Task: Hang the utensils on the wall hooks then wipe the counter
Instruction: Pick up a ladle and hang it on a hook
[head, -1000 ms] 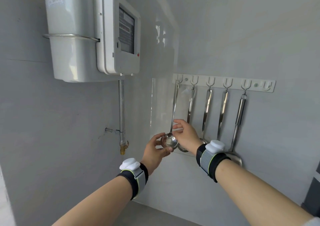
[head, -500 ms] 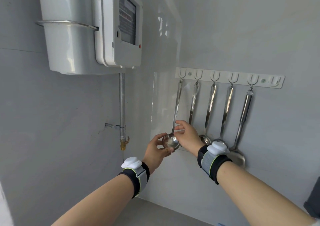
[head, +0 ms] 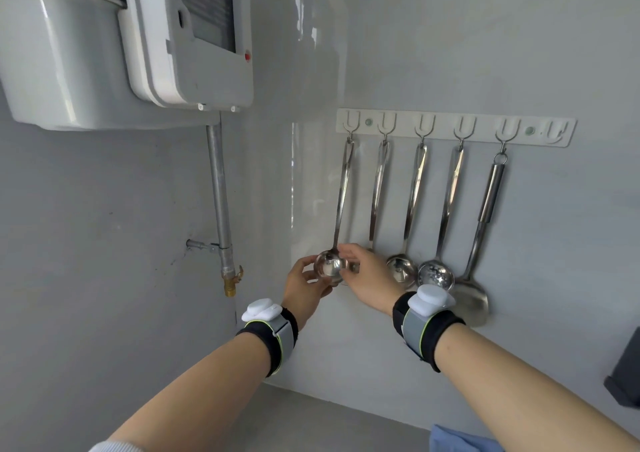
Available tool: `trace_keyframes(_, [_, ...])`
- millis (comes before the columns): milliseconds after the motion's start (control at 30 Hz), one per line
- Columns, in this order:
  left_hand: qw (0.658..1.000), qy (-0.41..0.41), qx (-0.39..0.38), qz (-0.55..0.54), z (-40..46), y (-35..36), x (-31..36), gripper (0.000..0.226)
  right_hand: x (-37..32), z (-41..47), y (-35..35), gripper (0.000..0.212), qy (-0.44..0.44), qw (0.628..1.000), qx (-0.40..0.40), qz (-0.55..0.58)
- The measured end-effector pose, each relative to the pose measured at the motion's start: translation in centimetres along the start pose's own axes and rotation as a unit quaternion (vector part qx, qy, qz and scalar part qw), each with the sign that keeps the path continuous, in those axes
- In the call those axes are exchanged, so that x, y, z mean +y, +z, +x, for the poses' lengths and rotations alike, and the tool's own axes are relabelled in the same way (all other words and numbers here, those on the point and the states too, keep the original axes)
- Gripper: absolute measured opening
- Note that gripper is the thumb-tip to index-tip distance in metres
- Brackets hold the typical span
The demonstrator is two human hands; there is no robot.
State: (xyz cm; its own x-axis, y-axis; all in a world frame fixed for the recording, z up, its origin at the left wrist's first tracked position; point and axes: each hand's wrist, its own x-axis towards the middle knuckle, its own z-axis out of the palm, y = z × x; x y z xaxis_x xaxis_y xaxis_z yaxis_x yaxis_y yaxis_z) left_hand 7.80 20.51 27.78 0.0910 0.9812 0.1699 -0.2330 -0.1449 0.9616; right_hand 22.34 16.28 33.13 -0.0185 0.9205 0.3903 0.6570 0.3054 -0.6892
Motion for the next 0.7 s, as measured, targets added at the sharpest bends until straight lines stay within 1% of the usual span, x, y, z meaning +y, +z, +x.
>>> trace_keyframes(133, [1.0, -0.013, -0.007, -0.015, 1.2, 0.7, -1.1, 0.039, 1.7, -0.6, 0.2, 0.045, -0.007, 0.999, -0.004, -0.033])
trace_keyframes(367, [1.0, -0.017, -0.007, -0.006, 2.2, 1.0, -1.7, 0.039, 3.1, -1.1, 0.2, 0.036, -0.01, 1.0, -0.005, -0.008])
trace_keyframes(533, [0.999, -0.032, -0.011, -0.004, 1.5, 0.5, -2.2, 0.036, 4.0, -2.6, 0.2, 0.042, 0.006, 1.0, -0.005, -0.001])
trace_keyframes(633, [0.998, -0.042, -0.012, 0.036, 0.2, -0.3, -3.6, 0.037, 5.3, -4.7, 0.8, 0.039, 0.028, 1.0, -0.007, 0.004])
trace_keyframes(700, [0.995, -0.042, -0.012, 0.089, -0.9, -0.8, -4.8, 0.035, 6.6, -6.7, 1.6, 0.037, 0.048, 0.999, -0.007, 0.012])
